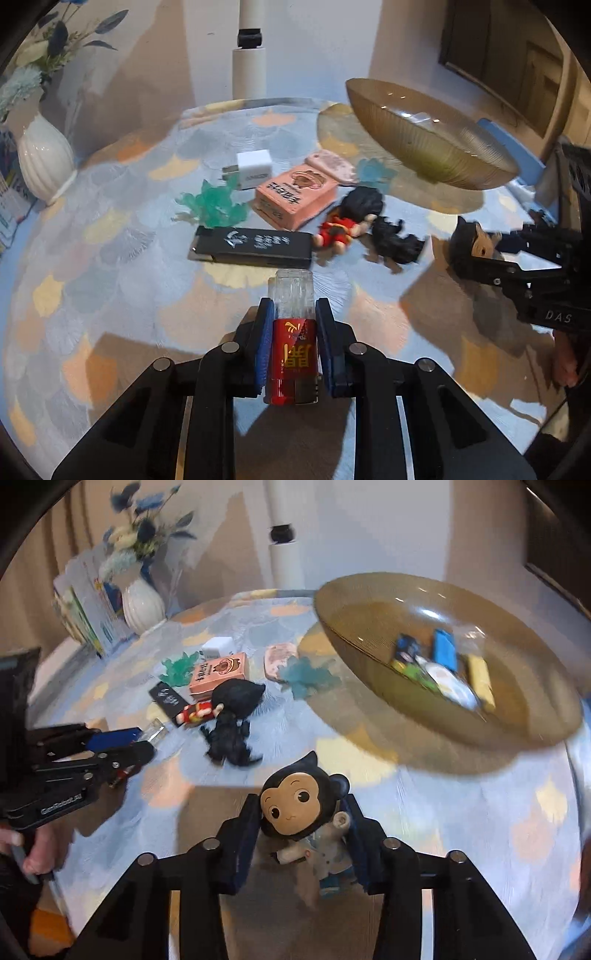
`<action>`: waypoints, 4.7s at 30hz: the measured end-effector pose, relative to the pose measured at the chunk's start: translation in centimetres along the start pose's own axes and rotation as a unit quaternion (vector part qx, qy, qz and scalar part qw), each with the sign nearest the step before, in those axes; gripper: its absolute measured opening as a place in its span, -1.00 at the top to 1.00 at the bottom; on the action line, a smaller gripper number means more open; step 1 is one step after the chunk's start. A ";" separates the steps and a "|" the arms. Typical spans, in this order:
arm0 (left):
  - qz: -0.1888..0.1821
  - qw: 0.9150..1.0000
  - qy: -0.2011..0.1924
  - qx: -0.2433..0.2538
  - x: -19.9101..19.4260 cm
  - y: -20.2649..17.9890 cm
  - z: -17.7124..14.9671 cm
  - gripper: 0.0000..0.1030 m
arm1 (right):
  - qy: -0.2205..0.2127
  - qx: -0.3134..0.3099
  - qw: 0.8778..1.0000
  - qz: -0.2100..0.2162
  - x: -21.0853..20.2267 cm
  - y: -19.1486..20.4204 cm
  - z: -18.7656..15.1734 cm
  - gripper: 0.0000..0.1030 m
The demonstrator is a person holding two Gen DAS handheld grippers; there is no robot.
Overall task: Organize rigid objects
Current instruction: 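Carry the red lighter and figurine into the amber bowl and release both, then move both tools back toward the remaining items on the table, then grasp the black USB stick with the left tool while the right tool grasps the black dragon figure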
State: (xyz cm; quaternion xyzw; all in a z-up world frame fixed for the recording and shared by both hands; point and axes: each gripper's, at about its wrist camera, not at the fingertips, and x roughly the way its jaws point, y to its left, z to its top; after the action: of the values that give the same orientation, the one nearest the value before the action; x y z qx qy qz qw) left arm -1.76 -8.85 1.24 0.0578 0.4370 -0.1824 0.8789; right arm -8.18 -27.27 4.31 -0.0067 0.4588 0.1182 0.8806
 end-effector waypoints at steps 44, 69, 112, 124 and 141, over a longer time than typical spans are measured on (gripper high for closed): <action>-0.093 0.992 -0.063 0.058 1.8 -14.5 14.3 -0.19 | -0.057 0.146 0.979 -0.129 -7.8 -13.4 6.7 0.19; 0.015 0.964 -0.104 -0.243 -3.6 9.8 -3.3 -0.71 | -0.047 0.049 0.993 -0.094 -0.7 1.9 -2.0 -0.73; -0.035 0.957 -0.091 -0.275 -2.3 11.6 -4.0 -0.96 | -0.032 0.045 0.996 -0.074 0.0 2.2 -1.5 -0.77; 0.101 0.967 -0.009 -0.235 1.5 4.9 2.8 -0.97 | -0.017 0.053 0.997 -0.055 0.5 1.8 -1.6 -0.77; 0.086 0.993 0.013 -0.080 1.2 4.7 0.5 0.08 | -0.010 0.058 0.998 -0.034 0.6 1.9 -1.6 -0.79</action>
State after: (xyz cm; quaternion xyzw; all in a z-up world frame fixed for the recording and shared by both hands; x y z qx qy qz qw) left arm 1.00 -4.98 0.32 0.0271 0.4550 -0.0697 0.8873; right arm -9.53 -25.51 3.12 0.0300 0.4552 0.0614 0.8878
